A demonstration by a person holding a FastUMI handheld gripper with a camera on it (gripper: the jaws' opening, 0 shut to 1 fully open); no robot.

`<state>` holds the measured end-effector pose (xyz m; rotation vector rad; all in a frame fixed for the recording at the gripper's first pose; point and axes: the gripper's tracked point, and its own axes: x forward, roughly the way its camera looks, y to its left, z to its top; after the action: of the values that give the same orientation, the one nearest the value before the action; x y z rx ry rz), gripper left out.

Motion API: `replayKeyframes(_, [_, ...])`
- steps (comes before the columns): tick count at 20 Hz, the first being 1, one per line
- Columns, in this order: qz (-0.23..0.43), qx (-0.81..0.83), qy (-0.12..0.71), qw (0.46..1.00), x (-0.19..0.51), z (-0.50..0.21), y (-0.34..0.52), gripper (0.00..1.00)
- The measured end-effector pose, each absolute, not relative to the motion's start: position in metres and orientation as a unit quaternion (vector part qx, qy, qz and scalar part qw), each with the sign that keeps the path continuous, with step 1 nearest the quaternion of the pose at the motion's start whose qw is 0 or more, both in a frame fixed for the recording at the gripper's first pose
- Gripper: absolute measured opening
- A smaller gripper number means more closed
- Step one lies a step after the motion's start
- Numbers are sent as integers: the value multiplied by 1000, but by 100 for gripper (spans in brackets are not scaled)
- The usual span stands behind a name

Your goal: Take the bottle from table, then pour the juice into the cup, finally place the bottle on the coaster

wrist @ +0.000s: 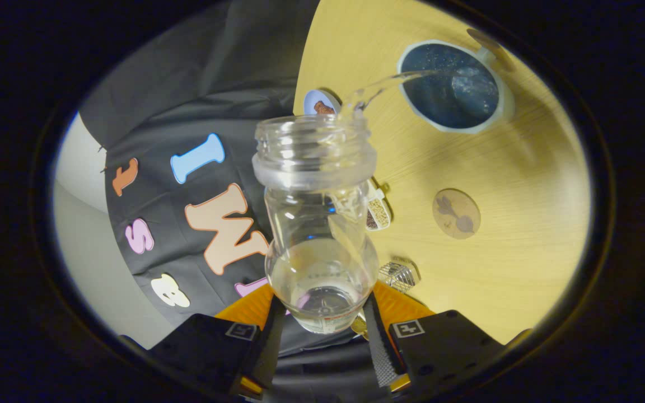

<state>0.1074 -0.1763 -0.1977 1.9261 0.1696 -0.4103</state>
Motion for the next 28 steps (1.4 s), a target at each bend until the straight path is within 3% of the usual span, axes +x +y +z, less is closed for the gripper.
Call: replayKeyframes(28, [-176,848,30,499,111,-176,-196,72])
